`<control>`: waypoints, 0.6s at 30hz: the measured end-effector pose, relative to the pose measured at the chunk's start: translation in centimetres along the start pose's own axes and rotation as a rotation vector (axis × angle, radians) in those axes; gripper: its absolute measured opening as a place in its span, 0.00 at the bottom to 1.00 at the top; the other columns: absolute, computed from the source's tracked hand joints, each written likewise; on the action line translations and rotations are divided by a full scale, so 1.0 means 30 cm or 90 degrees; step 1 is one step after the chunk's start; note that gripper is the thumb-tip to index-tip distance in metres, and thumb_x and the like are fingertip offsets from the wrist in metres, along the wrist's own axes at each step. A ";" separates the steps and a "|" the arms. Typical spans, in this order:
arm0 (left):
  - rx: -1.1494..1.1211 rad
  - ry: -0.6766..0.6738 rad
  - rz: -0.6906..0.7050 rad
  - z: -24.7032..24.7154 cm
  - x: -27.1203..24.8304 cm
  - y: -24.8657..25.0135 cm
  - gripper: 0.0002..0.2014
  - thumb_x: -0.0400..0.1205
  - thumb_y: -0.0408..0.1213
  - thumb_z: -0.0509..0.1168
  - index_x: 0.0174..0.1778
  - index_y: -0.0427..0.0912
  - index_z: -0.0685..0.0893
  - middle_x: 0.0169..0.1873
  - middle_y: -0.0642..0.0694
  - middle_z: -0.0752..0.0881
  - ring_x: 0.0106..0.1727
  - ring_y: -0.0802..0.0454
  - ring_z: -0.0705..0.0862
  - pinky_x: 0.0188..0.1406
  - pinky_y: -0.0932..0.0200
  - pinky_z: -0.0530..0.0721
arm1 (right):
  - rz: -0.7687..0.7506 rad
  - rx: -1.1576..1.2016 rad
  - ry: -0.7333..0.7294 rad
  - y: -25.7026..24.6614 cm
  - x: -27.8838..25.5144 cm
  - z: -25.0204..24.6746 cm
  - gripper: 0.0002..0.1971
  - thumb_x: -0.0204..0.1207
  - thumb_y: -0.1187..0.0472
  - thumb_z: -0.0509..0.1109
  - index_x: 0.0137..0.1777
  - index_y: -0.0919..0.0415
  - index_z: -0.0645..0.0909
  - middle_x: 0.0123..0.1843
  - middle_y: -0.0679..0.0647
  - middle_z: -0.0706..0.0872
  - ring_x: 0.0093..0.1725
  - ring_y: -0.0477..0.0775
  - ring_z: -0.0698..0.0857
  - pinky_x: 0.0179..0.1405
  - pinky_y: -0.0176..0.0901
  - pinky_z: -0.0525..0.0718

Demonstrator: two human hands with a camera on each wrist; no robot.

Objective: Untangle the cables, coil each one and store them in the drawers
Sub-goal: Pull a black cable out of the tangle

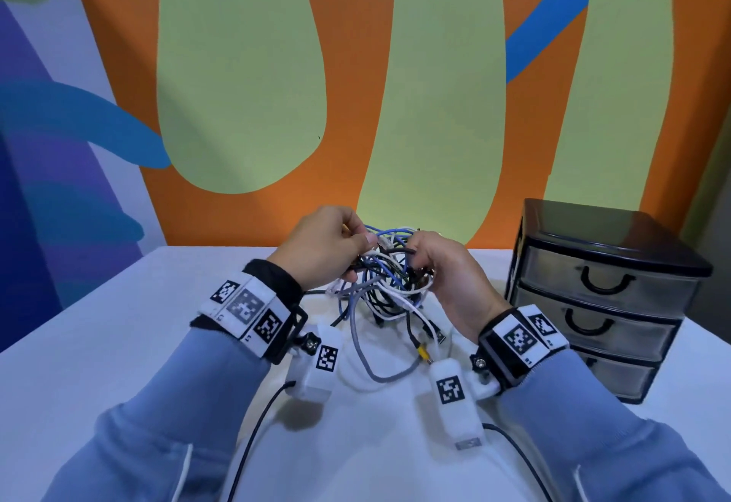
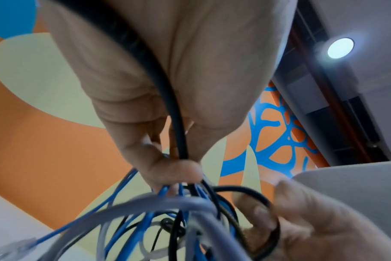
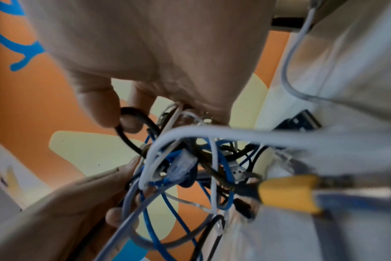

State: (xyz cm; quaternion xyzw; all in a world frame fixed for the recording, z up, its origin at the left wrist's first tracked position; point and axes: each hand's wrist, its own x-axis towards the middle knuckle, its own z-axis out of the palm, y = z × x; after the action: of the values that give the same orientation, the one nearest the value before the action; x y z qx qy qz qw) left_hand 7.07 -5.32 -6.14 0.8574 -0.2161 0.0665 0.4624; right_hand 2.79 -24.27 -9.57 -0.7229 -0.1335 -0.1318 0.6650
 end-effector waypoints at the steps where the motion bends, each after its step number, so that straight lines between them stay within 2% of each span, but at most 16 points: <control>1: 0.017 0.000 0.012 0.005 -0.003 0.003 0.08 0.89 0.41 0.71 0.49 0.40 0.85 0.36 0.42 0.89 0.34 0.43 0.90 0.45 0.35 0.95 | -0.017 -0.084 0.023 0.006 0.003 0.000 0.20 0.77 0.58 0.76 0.29 0.64 0.72 0.41 0.55 0.69 0.42 0.52 0.72 0.47 0.47 0.67; 2: 0.029 -0.002 0.025 0.009 -0.006 0.007 0.08 0.88 0.42 0.71 0.49 0.41 0.85 0.35 0.43 0.89 0.32 0.43 0.90 0.44 0.34 0.94 | -0.040 -0.167 0.050 0.017 0.007 -0.003 0.24 0.81 0.53 0.78 0.28 0.61 0.73 0.43 0.53 0.69 0.42 0.47 0.74 0.47 0.42 0.68; 4: 0.034 -0.003 0.038 0.010 -0.015 0.021 0.09 0.87 0.44 0.73 0.48 0.42 0.86 0.32 0.46 0.88 0.28 0.45 0.88 0.42 0.37 0.93 | -0.070 -0.283 0.100 0.031 0.011 -0.011 0.27 0.81 0.44 0.77 0.31 0.64 0.77 0.47 0.51 0.68 0.48 0.46 0.76 0.50 0.37 0.69; 5: 0.033 -0.003 0.034 0.009 -0.018 0.027 0.10 0.87 0.45 0.73 0.48 0.41 0.86 0.31 0.46 0.88 0.27 0.46 0.87 0.40 0.39 0.90 | -0.078 -0.316 0.119 0.031 0.010 -0.015 0.26 0.81 0.42 0.76 0.32 0.63 0.81 0.50 0.50 0.68 0.55 0.47 0.75 0.55 0.39 0.69; 7: 0.033 -0.002 0.022 0.009 -0.021 0.034 0.11 0.87 0.45 0.73 0.47 0.40 0.86 0.32 0.44 0.90 0.29 0.40 0.88 0.39 0.38 0.90 | -0.106 -0.382 0.160 0.029 0.007 -0.016 0.20 0.82 0.39 0.74 0.33 0.51 0.84 0.58 0.48 0.69 0.66 0.47 0.69 0.64 0.49 0.68; 9: 0.037 0.013 0.001 0.015 -0.019 0.043 0.13 0.88 0.45 0.71 0.48 0.37 0.85 0.35 0.40 0.93 0.38 0.34 0.92 0.44 0.36 0.91 | -0.153 -0.420 0.216 0.015 -0.001 -0.003 0.18 0.82 0.38 0.73 0.33 0.45 0.83 0.62 0.47 0.68 0.68 0.48 0.66 0.63 0.55 0.64; 10: 0.045 0.022 -0.012 0.019 -0.020 0.051 0.14 0.88 0.44 0.70 0.48 0.35 0.86 0.36 0.39 0.93 0.40 0.34 0.92 0.45 0.39 0.91 | -0.182 -0.415 0.248 0.007 -0.005 0.004 0.18 0.82 0.38 0.73 0.32 0.43 0.82 0.62 0.47 0.68 0.68 0.49 0.67 0.61 0.55 0.62; 12: 0.076 0.041 -0.030 0.027 -0.020 0.062 0.16 0.89 0.43 0.68 0.48 0.30 0.86 0.36 0.37 0.93 0.35 0.39 0.88 0.41 0.49 0.87 | -0.228 -0.375 0.283 0.004 -0.005 0.015 0.20 0.83 0.38 0.73 0.30 0.38 0.77 0.56 0.45 0.72 0.63 0.49 0.72 0.59 0.57 0.62; 13: 0.098 0.050 -0.032 0.031 -0.021 0.064 0.17 0.89 0.43 0.67 0.48 0.29 0.86 0.36 0.37 0.93 0.34 0.41 0.86 0.40 0.51 0.84 | -0.240 -0.339 0.271 0.002 -0.004 0.017 0.20 0.83 0.38 0.71 0.29 0.39 0.77 0.49 0.42 0.74 0.58 0.49 0.75 0.59 0.61 0.64; 14: 0.123 0.060 -0.029 0.035 -0.022 0.064 0.16 0.88 0.42 0.67 0.48 0.30 0.86 0.37 0.37 0.93 0.36 0.41 0.86 0.40 0.51 0.83 | -0.240 -0.290 0.245 0.003 -0.002 0.014 0.21 0.84 0.38 0.70 0.30 0.43 0.77 0.42 0.41 0.74 0.49 0.48 0.77 0.58 0.63 0.69; 15: 0.147 0.070 -0.022 0.039 -0.025 0.063 0.13 0.87 0.43 0.67 0.48 0.34 0.86 0.39 0.39 0.93 0.41 0.41 0.86 0.42 0.50 0.83 | -0.227 -0.236 0.213 0.003 -0.002 0.012 0.22 0.86 0.39 0.69 0.32 0.49 0.79 0.35 0.42 0.75 0.41 0.47 0.77 0.53 0.61 0.73; 17: 0.185 0.086 0.017 0.039 -0.036 0.062 0.06 0.85 0.43 0.68 0.52 0.45 0.83 0.46 0.44 0.88 0.47 0.42 0.85 0.43 0.49 0.79 | -0.171 -0.153 0.164 -0.004 -0.009 0.012 0.24 0.87 0.44 0.70 0.34 0.59 0.83 0.27 0.43 0.74 0.30 0.46 0.72 0.40 0.44 0.72; 18: 0.186 0.091 0.050 0.032 -0.042 0.063 0.04 0.84 0.41 0.69 0.53 0.50 0.82 0.50 0.46 0.84 0.48 0.45 0.84 0.44 0.50 0.79 | -0.147 -0.127 0.150 -0.009 -0.012 0.012 0.24 0.88 0.46 0.70 0.36 0.63 0.85 0.25 0.44 0.72 0.28 0.46 0.70 0.35 0.38 0.69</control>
State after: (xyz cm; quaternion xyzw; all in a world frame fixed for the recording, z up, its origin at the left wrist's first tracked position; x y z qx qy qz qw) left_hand 5.04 -6.63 -5.61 0.8995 -0.2037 0.1761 0.3440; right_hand 2.36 -23.88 -9.48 -0.7448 -0.1229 -0.3032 0.5816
